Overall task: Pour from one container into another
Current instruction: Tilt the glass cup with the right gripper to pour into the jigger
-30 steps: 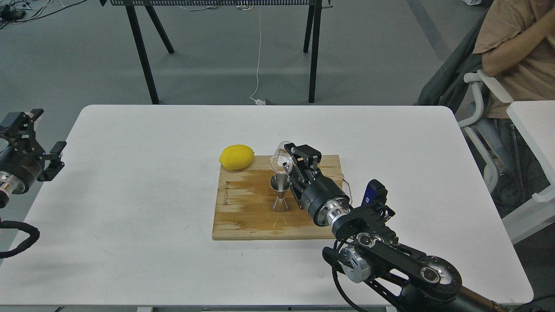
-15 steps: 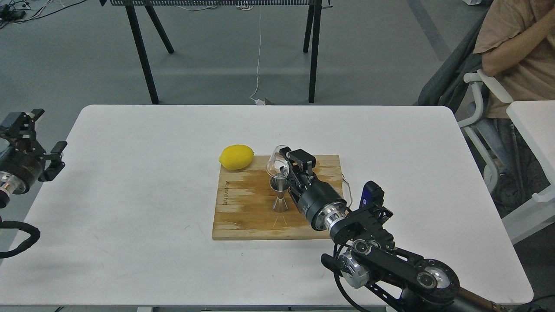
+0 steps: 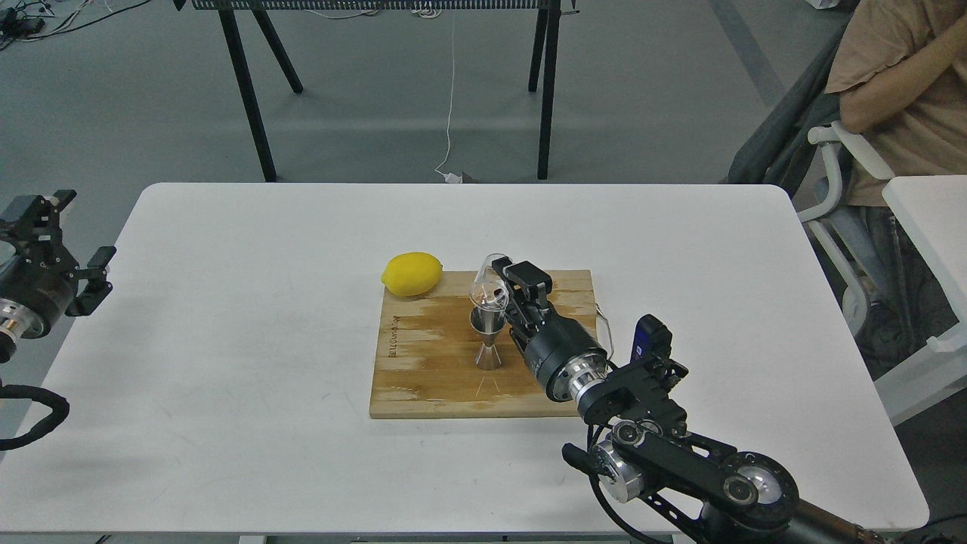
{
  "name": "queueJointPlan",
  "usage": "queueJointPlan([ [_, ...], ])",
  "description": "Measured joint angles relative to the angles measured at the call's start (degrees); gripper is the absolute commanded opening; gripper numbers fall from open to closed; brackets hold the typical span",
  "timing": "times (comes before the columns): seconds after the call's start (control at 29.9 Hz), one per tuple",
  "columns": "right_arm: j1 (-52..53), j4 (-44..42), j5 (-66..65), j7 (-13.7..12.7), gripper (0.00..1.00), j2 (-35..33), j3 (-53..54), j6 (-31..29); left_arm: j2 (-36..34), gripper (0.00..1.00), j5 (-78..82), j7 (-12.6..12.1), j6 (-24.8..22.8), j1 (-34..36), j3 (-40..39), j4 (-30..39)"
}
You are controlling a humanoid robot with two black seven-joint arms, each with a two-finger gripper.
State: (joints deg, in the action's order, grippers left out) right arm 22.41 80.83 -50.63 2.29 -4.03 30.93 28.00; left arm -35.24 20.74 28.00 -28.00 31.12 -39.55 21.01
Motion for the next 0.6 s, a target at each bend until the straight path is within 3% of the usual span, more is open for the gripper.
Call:
queueJointPlan([
  [0.6,2.38,-2.18,-0.99,0.23,0.41,-0.01,-2.18,0.0,-0.03,0.99,0.0,0.0,0.0,0.0,0.0,0.0],
])
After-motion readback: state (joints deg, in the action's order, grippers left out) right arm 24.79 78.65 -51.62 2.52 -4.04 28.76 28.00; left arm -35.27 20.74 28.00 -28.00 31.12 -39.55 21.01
